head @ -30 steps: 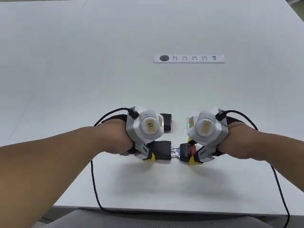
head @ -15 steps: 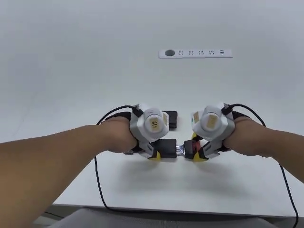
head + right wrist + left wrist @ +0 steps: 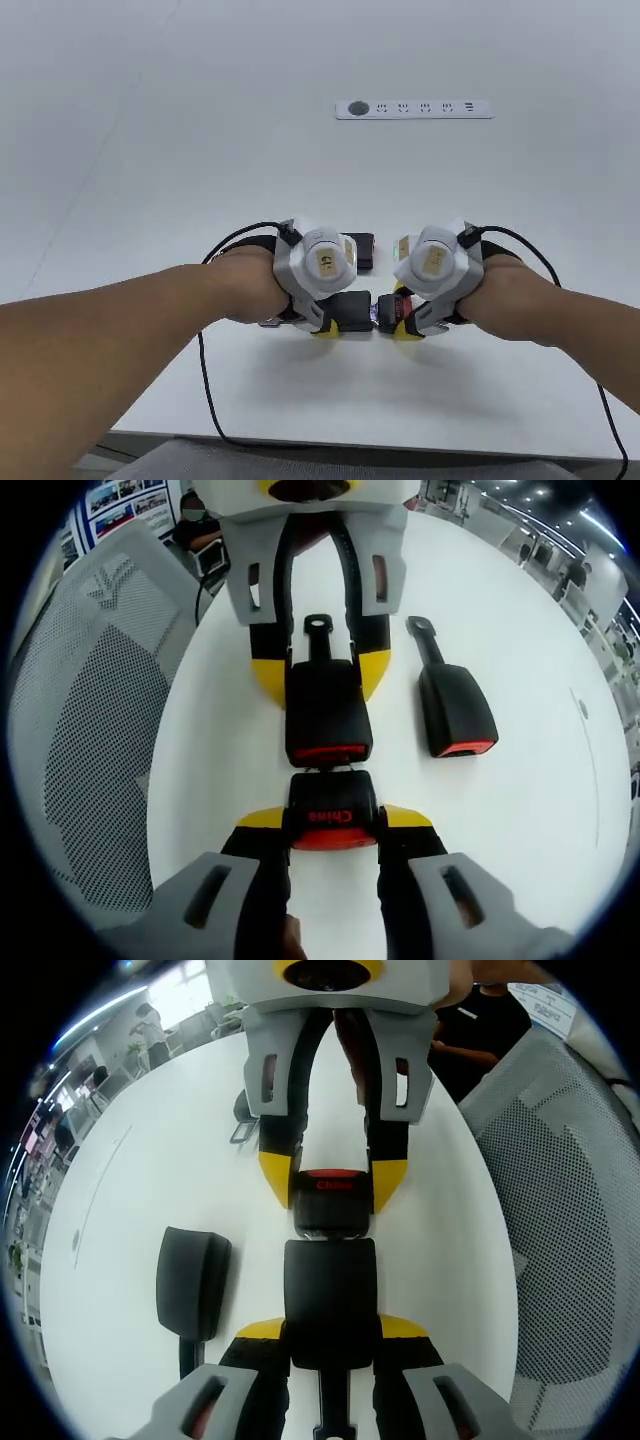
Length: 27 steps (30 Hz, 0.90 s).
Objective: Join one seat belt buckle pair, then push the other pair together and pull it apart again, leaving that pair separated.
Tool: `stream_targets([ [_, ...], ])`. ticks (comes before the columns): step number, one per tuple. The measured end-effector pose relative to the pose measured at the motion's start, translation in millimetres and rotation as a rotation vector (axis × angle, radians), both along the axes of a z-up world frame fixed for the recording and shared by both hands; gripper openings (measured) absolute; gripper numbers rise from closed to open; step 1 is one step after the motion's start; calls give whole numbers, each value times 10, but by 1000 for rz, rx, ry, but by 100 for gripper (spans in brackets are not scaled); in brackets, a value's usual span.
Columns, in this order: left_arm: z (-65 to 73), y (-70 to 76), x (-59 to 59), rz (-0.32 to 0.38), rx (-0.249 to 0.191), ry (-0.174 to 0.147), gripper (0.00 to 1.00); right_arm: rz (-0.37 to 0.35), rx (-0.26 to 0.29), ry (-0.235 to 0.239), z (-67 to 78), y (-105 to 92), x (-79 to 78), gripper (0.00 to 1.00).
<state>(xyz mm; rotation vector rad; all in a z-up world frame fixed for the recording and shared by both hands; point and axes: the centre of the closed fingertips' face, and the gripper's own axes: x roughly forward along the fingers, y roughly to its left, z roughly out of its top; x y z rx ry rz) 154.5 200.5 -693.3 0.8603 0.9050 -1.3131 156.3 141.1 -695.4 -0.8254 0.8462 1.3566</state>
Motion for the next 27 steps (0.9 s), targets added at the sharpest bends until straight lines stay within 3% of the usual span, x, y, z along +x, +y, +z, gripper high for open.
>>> stream_targets([
  [9, 1, -2, 9, 11, -5, -1, 32, -17, 3, -11, -2, 20, -40, 32],
  [12, -3, 27, 27, -22, -13, 6, 31, 6, 13, -23, -1, -1, -47, 31],
  [16, -4, 12, 7, -18, 9, 4, 31, -7, 7, -28, 8, -20, -47, 31],
  [27, -16, 41, 33, 10, 14, 9, 31, -41, 28, -21, 15, -20, 6, 31],
])
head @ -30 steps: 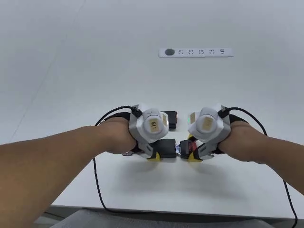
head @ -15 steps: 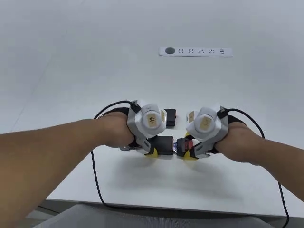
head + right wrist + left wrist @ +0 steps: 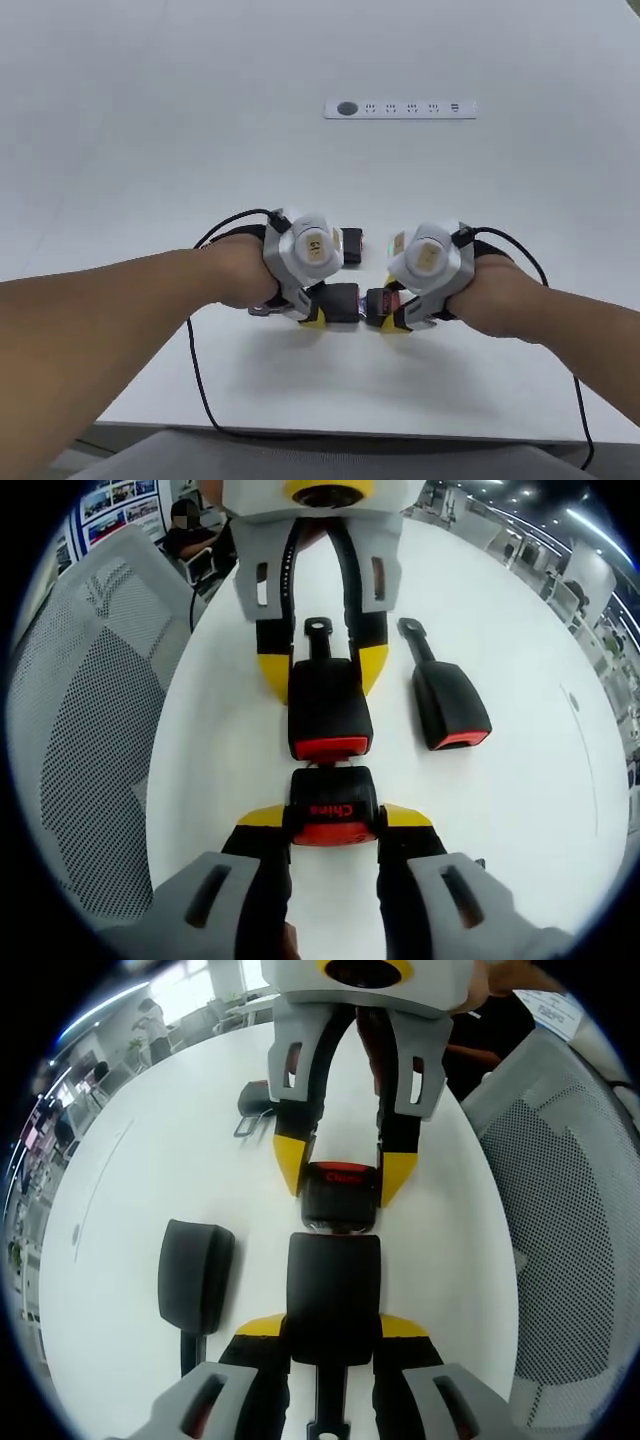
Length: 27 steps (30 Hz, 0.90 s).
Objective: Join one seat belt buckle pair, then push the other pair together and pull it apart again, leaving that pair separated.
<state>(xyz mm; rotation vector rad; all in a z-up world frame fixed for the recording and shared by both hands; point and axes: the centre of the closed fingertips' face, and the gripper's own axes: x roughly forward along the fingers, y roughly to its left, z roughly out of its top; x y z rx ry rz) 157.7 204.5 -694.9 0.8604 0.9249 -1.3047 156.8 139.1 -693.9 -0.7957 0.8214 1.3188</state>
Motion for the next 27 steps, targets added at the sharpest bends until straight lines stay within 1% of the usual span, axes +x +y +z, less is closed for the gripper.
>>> stream_targets([
  [3, -10, 5, 2, 2, -3, 2, 31, 2, -2, -4, 4, -3, 5, 32],
  [9, -2, 5, -5, -3, 6, 2, 32, -4, 1, -7, 12, -7, -3, 32],
  [10, -2, 4, -4, 4, 8, 3, 32, -16, 9, 1, 17, -7, 2, 33],
  [14, 2, -1, -8, 10, 26, 3, 33, -27, 20, 8, 18, -20, 9, 33],
  [18, 0, 5, -4, 35, 22, 10, 34, -37, 19, 4, 21, -15, 3, 34],
  [21, -2, 3, -1, 64, 30, 21, 35, -52, 20, 0, 19, 1, -12, 34],
  [23, -1, -3, -3, 62, 40, 17, 35, -57, 20, -4, 24, -1, -7, 34],
  [25, 3, 7, 22, 63, 45, 6, 35, -63, 20, -11, 33, -7, -9, 35],
  [27, 8, 9, 11, 56, 48, -2, 36, -74, 25, -13, 46, -12, -15, 35],
])
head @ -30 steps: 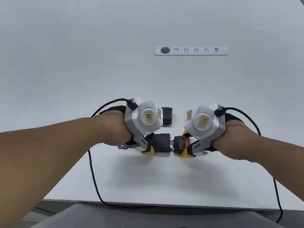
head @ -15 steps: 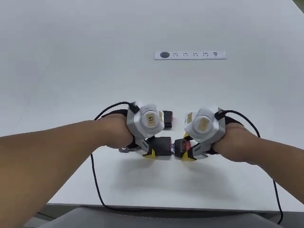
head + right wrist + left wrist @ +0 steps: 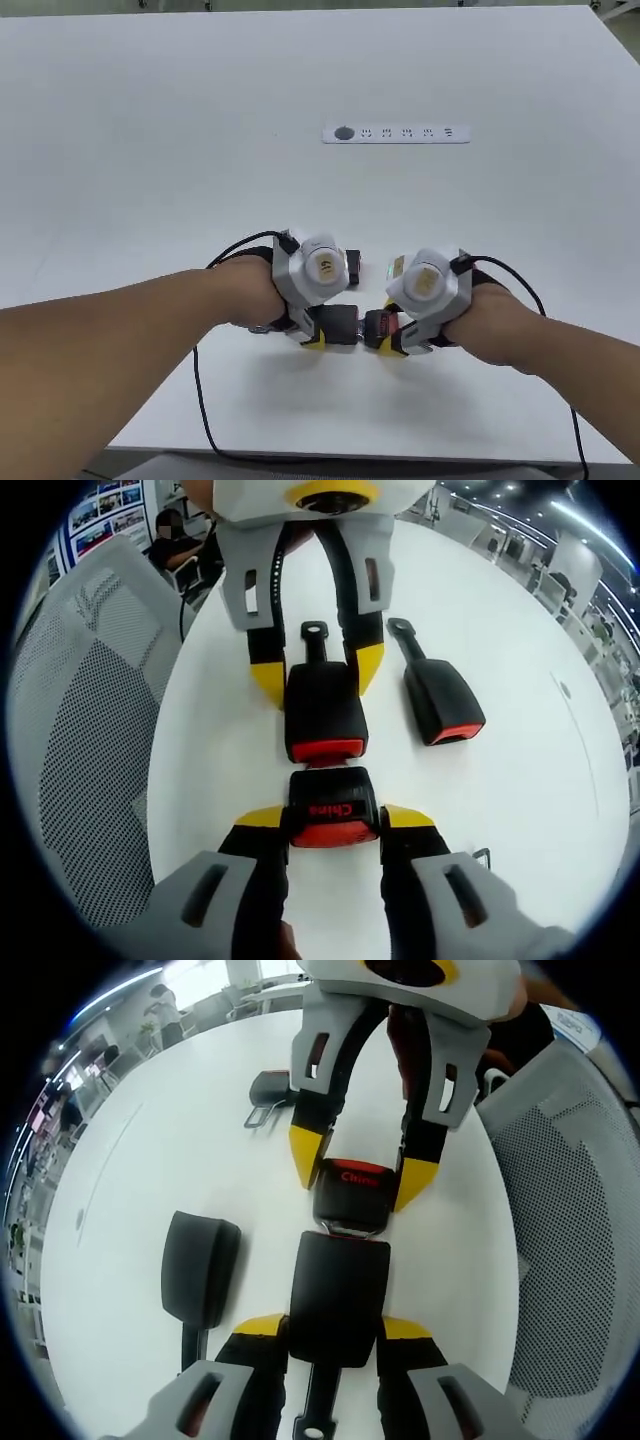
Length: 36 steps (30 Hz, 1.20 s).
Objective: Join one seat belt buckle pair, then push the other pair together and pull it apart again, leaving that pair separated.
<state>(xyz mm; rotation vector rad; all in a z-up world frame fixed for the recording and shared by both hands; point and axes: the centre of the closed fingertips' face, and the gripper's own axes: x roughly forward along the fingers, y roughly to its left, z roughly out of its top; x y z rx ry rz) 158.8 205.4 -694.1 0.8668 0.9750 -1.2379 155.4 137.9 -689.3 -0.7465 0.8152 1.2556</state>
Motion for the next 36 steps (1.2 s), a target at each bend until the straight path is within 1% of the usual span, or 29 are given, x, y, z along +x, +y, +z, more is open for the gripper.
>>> stream_targets([
  [2, 13, -11, -16, -2, -5, -1, 37, -6, 8, 0, 29, -7, -17, 35],
  [4, 49, -10, -12, 20, -20, 5, 38, -12, 19, -7, 74, -16, -18, 35],
  [6, 109, -57, 3, 49, -61, 15, 38, -29, 31, -15, 104, -25, 16, 36],
  [7, 159, -79, 9, 65, -74, 16, 38, -39, 38, -15, 100, -34, 36, 37],
  [8, 201, -85, 11, 61, -75, 10, 38, -37, 40, -17, 114, -37, 36, 37],
  [9, 206, -86, 27, 61, -77, 2, 38, -36, 43, -17, 128, -40, 32, 37],
  [11, 231, -88, 35, 57, -81, -2, 38, -34, 52, -19, 172, -46, 26, 37],
  [13, 293, -99, 47, 50, -90, -7, 38, -33, 57, -21, 218, -59, 22, 37],
  [14, 334, -112, 63, 49, -100, -11, 39, -33, 59, -22, 252, -73, 21, 36],
  [15, 335, -110, 85, 50, -105, -14, 39, -27, 60, -19, 292, -88, 5, 36],
  [16, 338, -107, 108, 55, -108, -16, 38, -29, 63, -21, 297, -101, 20, 35],
  [17, 337, -97, 155, 61, -114, -20, 38, -35, 73, -22, 304, -109, 41, 35],
  [18, 342, -97, 182, 64, -120, -23, 38, -61, 93, -20, 320, -123, 87, 35],
  [20, 373, -133, 198, 82, -136, -28, 38, -93, 118, -18, 331, -167, 162, 34],
  [21, 360, -120, 249, 89, -139, -31, 38, -98, 120, -17, 325, -180, 177, 34],
  [24, 375, -130, 303, 107, -147, -34, 37, -122, 91, -26, 267, -342, 269, 34],
  [25, 374, -125, 339, 109, -149, -34, 37, -129, 85, -28, 258, -390, 299, 34],
  [26, 372, -126, 364, 108, -150, -34, 37, -143, 82, -27, 289, -454, 325, 34],
  [29, 377, -161, 436, 101, -143, -48, 37, -167, 79, -18, 301, -598, 393, 33],
  [31, 381, -176, 497, 102, -145, -54, 37, -180, 70, -27, 294, -720, 474, 33],
  [34, 351, -160, 581, 100, -134, -66, 37, -180, 66, -41, 302, -786, 538, 33],
  [36, 375, -158, 606, 103, -127, -70, 38, -181, 61, -48, 314, -837, 584, 33],
])
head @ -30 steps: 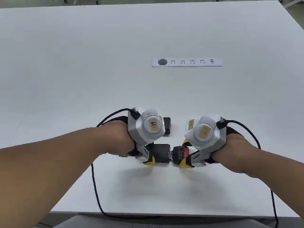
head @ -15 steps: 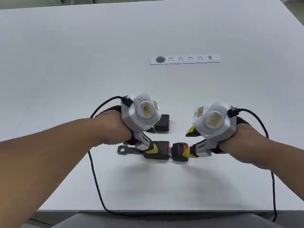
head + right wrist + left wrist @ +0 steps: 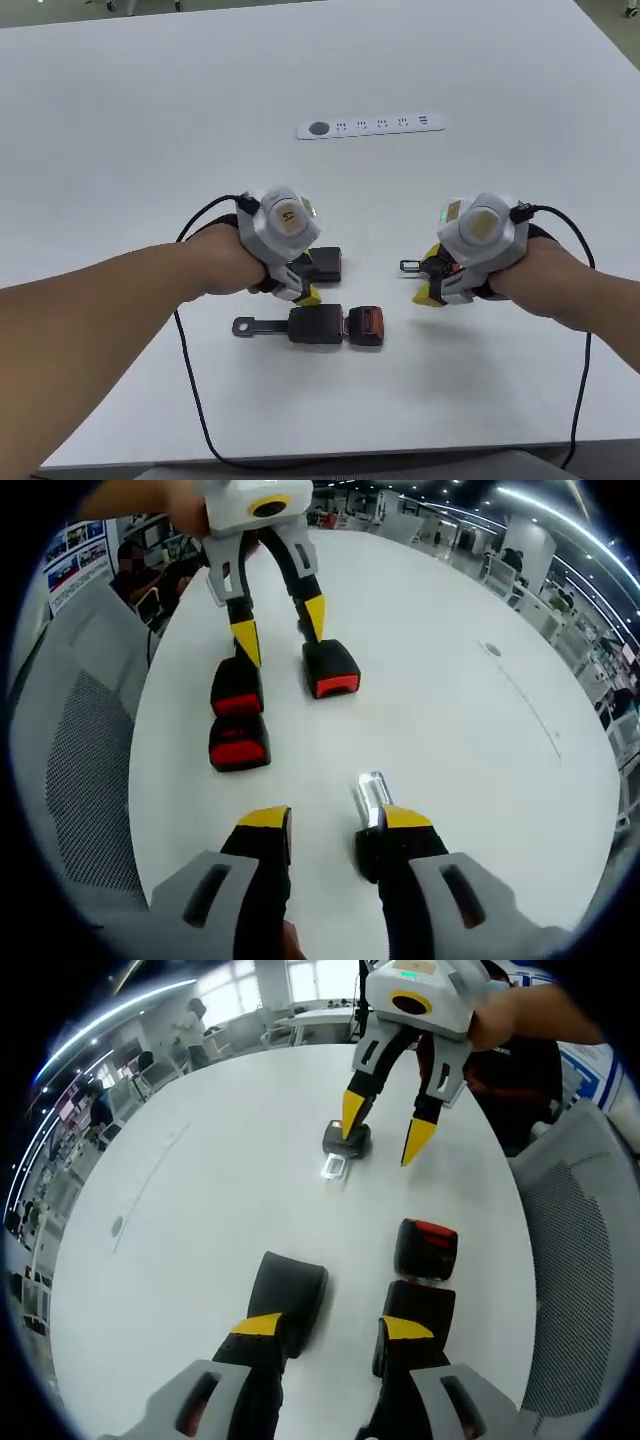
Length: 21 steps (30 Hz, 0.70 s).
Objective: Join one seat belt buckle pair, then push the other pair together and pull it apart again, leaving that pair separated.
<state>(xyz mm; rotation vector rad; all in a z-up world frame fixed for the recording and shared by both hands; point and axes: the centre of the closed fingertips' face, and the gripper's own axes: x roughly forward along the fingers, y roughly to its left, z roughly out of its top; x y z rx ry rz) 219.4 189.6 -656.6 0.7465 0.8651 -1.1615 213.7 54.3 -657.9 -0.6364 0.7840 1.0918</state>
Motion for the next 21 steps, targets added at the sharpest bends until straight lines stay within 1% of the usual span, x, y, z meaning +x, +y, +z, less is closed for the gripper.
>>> stream_targets([
  [3, -37, 48, 111, 11, 13, 5, 37, 11, -20, -3, 3, -80, 50, 32],
  [4, -55, 58, 126, 8, 20, 7, 38, 19, -35, -11, -14, -119, 75, 32],
  [5, -57, 58, 139, -5, 33, 2, 38, 23, -43, -14, -29, -143, 90, 33],
  [8, -41, 12, 205, -1, 26, -2, 38, 25, -65, -21, -38, -260, 163, 33],
  [10, -52, 14, 275, 0, 20, -1, 38, 21, -79, -18, -69, -335, 192, 33],
  [11, -60, -6, 261, -2, 21, 1, 38, 17, -84, -13, -88, -366, 201, 33],
  [12, -84, -24, 255, -7, 20, 10, 39, 56, -50, -38, -70, -319, 231, 32],
  [13, -97, -31, 271, -10, 20, 10, 40, 28, -60, -18, -93, -377, 258, 31],
  [14, -122, -34, 280, -29, 31, 13, 40, 17, -66, -13, -101, -393, 274, 32],
  [16, -147, -37, 283, -48, 46, 19, 40, 28, -93, -17, -135, -425, 292, 34],
  [18, -204, -34, 321, -58, 53, 17, 40, 34, -94, -15, -155, -450, 315, 34],
  [19, -231, -29, 357, -65, 56, 20, 39, 41, -102, -9, -192, -481, 336, 35],
  [20, -257, -22, 388, -69, 60, 23, 39, 57, -117, -8, -196, -474, 333, 35],
  [21, -265, -21, 389, -70, 64, 27, 39, 62, -119, -4, -212, -472, 337, 35],
])
